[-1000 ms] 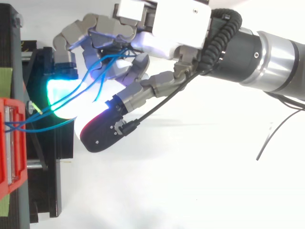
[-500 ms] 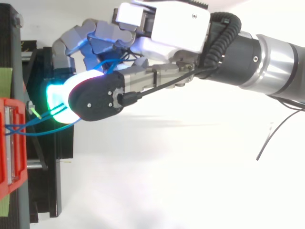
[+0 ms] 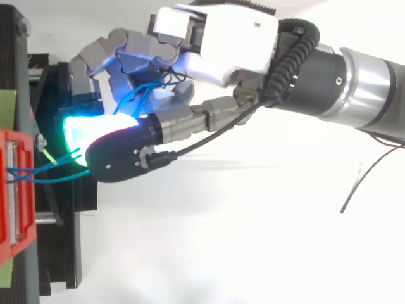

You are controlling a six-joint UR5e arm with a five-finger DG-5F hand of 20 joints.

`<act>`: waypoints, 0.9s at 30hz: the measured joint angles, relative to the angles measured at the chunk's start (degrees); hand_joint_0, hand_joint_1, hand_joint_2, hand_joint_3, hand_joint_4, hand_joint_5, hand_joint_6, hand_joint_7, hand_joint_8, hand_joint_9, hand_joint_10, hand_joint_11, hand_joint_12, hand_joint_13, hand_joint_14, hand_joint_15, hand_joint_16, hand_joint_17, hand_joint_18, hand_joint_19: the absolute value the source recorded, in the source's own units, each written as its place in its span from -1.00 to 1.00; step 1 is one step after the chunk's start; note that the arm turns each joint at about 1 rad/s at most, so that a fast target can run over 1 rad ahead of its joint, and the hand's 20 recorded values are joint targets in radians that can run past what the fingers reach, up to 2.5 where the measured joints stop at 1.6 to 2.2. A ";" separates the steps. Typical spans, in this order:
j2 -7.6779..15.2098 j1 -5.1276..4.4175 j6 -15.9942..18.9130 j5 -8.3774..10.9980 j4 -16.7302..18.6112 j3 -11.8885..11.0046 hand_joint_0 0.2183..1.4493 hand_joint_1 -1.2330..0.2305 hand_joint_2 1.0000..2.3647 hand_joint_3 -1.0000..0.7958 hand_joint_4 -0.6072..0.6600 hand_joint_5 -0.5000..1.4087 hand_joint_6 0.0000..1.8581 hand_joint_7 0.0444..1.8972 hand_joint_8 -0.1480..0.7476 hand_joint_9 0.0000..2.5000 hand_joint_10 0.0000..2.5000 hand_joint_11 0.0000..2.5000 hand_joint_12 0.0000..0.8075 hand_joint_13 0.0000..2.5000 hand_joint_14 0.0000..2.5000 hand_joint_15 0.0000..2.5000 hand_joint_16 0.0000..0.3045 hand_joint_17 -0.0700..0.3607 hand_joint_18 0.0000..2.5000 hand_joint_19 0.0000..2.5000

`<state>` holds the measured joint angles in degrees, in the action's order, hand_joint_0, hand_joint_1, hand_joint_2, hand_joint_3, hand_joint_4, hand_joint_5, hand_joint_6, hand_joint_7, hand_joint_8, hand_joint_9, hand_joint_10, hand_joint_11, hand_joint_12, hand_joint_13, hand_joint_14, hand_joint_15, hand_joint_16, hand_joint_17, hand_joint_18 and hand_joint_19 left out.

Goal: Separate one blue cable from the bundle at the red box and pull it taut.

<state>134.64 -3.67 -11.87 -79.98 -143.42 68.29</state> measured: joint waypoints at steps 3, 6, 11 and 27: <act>0.00 -0.01 0.00 0.00 0.15 0.00 -0.16 -0.60 -0.99 -0.39 0.09 -0.67 -0.02 0.12 -0.06 -0.66 1.00 0.99 0.07 -0.24 1.00 0.36 -0.73 -0.25 0.22 0.19; 0.00 -0.08 0.00 0.00 0.17 0.00 -0.12 -0.59 -1.00 -0.44 0.08 -0.67 -0.02 0.11 -0.07 -0.65 1.00 0.99 0.05 -0.24 1.00 0.35 -0.73 -0.25 0.23 0.28; 0.01 -0.18 0.00 0.06 0.03 0.00 -0.14 -0.58 -1.00 -0.44 0.14 -0.67 -0.03 0.09 -0.07 -0.65 1.00 1.00 0.04 -0.24 1.00 0.37 -0.73 -0.24 0.23 0.33; 0.01 -0.65 0.00 0.57 0.22 0.00 -0.49 -0.01 -1.00 -0.44 0.21 -0.65 -0.06 0.05 -0.02 -0.61 1.00 0.69 0.03 -0.22 0.81 0.23 -0.73 -0.24 0.21 0.41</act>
<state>134.65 -4.32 -11.87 -79.41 -143.20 68.29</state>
